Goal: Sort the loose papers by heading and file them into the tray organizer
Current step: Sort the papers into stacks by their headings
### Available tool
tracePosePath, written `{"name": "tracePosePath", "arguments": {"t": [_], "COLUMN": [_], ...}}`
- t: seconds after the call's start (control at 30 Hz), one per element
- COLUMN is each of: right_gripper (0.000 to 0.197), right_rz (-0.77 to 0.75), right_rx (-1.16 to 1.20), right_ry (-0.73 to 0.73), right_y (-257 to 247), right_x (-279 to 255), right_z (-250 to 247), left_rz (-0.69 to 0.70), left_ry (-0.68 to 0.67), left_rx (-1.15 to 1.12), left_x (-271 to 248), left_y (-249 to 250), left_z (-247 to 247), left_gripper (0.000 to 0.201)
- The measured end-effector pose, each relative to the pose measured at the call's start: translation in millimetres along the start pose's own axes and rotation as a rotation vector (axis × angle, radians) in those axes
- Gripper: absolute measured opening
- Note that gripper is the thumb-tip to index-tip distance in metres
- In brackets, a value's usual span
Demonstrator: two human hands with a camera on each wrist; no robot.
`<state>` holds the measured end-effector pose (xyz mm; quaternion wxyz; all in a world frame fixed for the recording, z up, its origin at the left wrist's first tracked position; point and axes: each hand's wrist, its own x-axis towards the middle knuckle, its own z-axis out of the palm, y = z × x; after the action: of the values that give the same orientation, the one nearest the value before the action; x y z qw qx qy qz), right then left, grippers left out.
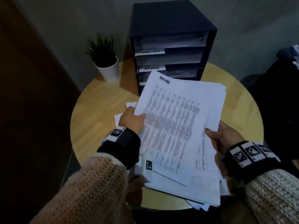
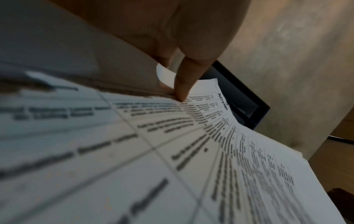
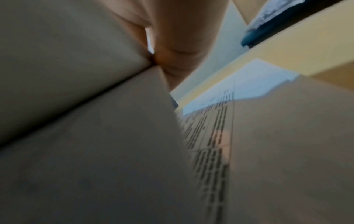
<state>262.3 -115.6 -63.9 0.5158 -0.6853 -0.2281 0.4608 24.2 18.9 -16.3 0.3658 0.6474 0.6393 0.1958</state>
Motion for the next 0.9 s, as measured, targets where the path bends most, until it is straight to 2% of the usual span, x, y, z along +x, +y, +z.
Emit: {"name": "tracePosePath", "arguments": {"t": [0.07,0.17,0.27,0.3,0.33,0.37,0.4,0.43,0.5,0.57,0.63,0.73,0.83,0.9], "right_gripper": [0.038,0.039,0.047,0.052,0.051,0.042,0.023,0.001,0.022,0.023,0.025,0.038,0.039,0.053], "right_rz": [-0.028,-0.05,-0.031,-0.035,-0.054,-0.056,-0.073,-0.097,-0.113,-0.093,-0.077,0.022,0.159,0.227], "right_rx": [0.03,0.025,-0.011,-0.019,-0.001,0.011,0.022,0.021,-0.007,0.074,0.145,0.203,0.279,0.313], "right_ry": [-0.024,-0.069,-0.125,-0.112,-0.113,-0.098,-0.087,-0.092,-0.078,-0.04,-0.003,0.066,-0.023,-0.104], "right_y": [3.2,0.8,5.3,12.0,8.2,2.1,-5.1,-10.0,-10.7,-11.2,-8.7,-17.1,-23.9,-26.0], "right_x": [2.1,0.0,1.0,5.6,0.4,-4.3,-10.5,-14.8,-13.3,-15.0,-12.3,-16.0,-27.9,-32.1], "right_z": [-0.7,6.2,10.4,6.9,9.4,12.8,17.1,21.0,20.6,22.6,22.8,24.3,27.6,34.3], "left_rz": [-0.055,-0.106,-0.174,-0.198,-0.22,-0.243,-0.279,-0.294,-0.288,-0.249,-0.144,-0.014,0.002,-0.035], "left_ry": [-0.046,-0.061,-0.183,-0.235,-0.279,-0.307,-0.315,-0.309,-0.332,-0.406,-0.424,-0.275,-0.074,0.038], "left_rx": [-0.027,-0.142,-0.466,-0.535,-0.545,-0.544,-0.553,-0.587,-0.658,-0.702,-0.599,-0.462,-0.46,-0.525], "left_x": [0.0,-3.7,-2.6,-1.9,-2.0,-2.4,-2.3,-2.0,-2.1,-2.7,-0.5,0.3,2.1,5.6], "left_y": [-6.4,-10.7,-23.4,-27.4,-30.5,-32.6,-35.3,-38.4,-41.4,-41.2,-42.8,-44.1,-47.3,-49.7], "left_z": [7.1,13.0,15.5,14.7,12.3,9.5,7.6,6.4,4.7,2.9,3.0,5.6,7.6,5.4], "left_gripper": [0.03,0.028,0.046,0.046,0.035,0.018,0.009,0.011,0.017,0.038,0.042,0.045,0.04,0.037]}}
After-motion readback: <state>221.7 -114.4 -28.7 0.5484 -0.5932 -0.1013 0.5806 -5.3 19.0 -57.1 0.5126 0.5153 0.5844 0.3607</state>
